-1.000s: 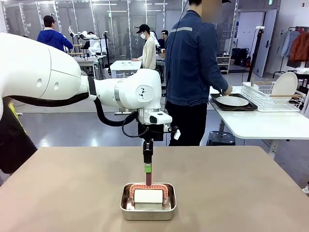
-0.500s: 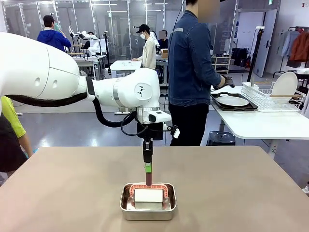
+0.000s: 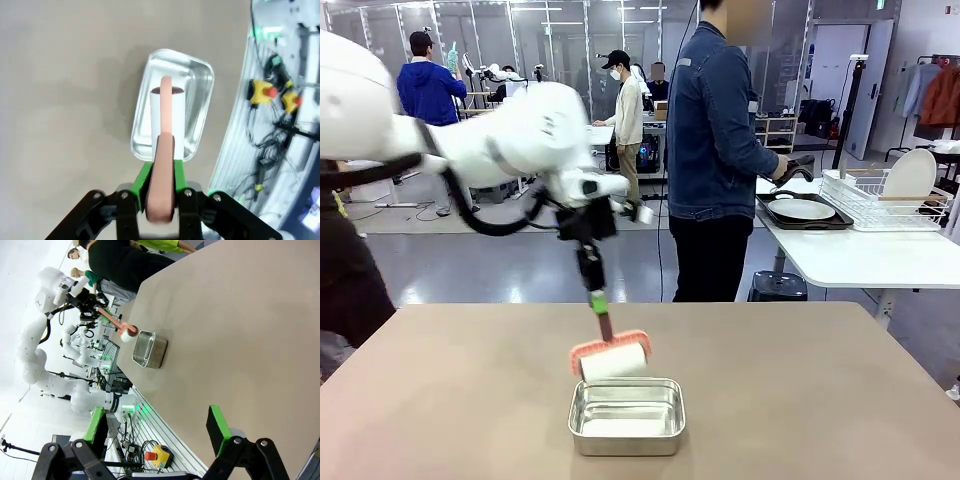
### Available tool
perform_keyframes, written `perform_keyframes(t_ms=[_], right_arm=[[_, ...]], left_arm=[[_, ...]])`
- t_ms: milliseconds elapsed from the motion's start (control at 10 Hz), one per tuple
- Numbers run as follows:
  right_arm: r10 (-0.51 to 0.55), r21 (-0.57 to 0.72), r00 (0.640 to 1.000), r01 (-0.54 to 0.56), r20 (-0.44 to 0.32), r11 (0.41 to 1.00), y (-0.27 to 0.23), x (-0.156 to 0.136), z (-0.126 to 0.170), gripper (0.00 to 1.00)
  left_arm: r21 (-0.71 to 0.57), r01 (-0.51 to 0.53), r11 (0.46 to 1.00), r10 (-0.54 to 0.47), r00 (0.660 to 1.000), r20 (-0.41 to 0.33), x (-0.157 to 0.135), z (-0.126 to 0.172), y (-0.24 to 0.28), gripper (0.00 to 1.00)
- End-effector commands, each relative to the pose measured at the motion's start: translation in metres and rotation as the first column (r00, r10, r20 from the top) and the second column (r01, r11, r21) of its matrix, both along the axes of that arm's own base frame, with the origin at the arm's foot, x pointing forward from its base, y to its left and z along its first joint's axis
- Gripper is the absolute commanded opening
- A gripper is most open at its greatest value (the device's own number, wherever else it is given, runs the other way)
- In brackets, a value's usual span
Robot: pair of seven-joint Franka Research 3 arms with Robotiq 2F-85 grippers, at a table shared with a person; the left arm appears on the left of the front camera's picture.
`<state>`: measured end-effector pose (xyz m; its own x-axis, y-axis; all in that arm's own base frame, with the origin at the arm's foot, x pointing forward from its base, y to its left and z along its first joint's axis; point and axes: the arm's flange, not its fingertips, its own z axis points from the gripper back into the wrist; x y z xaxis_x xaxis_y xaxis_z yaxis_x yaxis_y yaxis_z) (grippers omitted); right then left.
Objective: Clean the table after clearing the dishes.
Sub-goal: When the right (or left) Handle tray is removed, use the right hand (or left hand) to clean the right (or left) side of the table with the Lint Roller.
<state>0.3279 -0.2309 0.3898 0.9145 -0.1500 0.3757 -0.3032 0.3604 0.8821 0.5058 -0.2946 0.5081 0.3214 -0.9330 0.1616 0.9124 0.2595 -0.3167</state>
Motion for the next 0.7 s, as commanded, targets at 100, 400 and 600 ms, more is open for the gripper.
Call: perform_keyframes(t_ms=[100,400,600], right_arm=[[-0.015,-0.003,1.000,0.015,0.012,1.000,0.003,-0.002,0.001,1.00],[-0.015,-0.003,1.000,0.015,0.012,1.000,0.003,-0.002,0.001,1.00],[-0.015,-0.003,1.000,0.015,0.012,1.000,0.003,-0.002,0.001,1.00]], left_arm=[[-0.103,-0.364,0.926,0.362,0.932,-0.035,-0.032,-0.015,0.112,0.00],[-0.255,-0.594,0.763,0.567,0.805,-0.177,-0.047,-0.066,0.211,0.00],[-0.304,-0.677,0.671,0.602,0.736,-0.310,-0.050,-0.116,0.248,0.00]])
